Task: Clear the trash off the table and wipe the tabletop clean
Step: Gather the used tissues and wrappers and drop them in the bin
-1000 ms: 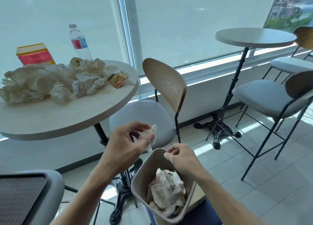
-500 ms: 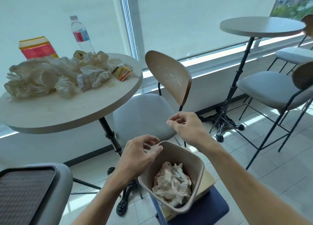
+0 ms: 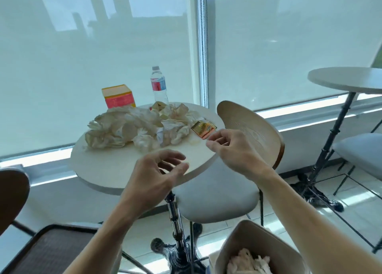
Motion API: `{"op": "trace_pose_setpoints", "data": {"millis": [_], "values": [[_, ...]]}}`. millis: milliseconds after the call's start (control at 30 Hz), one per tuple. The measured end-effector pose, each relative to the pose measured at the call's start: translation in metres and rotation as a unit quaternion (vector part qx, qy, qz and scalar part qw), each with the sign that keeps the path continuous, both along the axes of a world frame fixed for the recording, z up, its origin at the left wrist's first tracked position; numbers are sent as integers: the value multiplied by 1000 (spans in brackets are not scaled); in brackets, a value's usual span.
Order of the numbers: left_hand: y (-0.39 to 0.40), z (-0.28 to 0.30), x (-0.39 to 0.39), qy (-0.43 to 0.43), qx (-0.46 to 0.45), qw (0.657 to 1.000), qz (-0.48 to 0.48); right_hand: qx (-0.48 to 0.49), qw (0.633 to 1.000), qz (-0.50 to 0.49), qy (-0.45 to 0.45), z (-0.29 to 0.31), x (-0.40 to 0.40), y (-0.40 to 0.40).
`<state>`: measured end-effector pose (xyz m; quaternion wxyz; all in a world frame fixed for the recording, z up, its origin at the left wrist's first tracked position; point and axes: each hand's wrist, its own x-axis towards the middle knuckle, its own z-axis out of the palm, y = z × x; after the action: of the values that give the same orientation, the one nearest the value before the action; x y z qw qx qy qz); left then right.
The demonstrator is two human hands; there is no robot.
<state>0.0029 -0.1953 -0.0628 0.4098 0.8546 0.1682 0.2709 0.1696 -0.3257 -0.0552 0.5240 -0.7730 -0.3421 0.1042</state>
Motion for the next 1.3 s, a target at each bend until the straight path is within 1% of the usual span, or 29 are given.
{"op": "trace_pose_setpoints", "data": {"millis": [200,400,500,633,700,733,833,900,1000,1033,1100,1200,1300], "values": [[66,22,-8,-23,-2,999,45,-49,996,-5,-73,6,5,66],[118,28,-12,-18,5,996,92,-111,980,-21,-162,3,12,124],[142,24,-13,-6,11,994,109,-160,960,-7,-228,5,6,142],[161,15,-12,4,16,993,118,-200,915,72,-344,2,-18,164],[168,11,-11,5,12,993,117,-234,892,100,-374,-1,-26,175],[171,9,-11,6,10,993,115,-244,887,109,-376,-2,-29,180],[181,5,-13,5,-7,995,103,-245,891,121,-362,-5,-34,191],[187,2,-17,8,-16,996,88,-217,909,115,-338,-9,-34,195],[193,0,-22,8,-28,998,49,-116,958,96,-243,-4,-37,192],[193,0,-24,9,-34,999,33,-86,971,94,-202,-1,-40,191],[192,3,-27,4,-56,998,-7,-43,985,110,-126,5,-48,189],[188,7,-31,-26,-107,992,-69,15,987,152,-40,4,-61,190],[187,9,-39,-52,-122,987,-91,53,977,203,30,1,-75,190]]}}
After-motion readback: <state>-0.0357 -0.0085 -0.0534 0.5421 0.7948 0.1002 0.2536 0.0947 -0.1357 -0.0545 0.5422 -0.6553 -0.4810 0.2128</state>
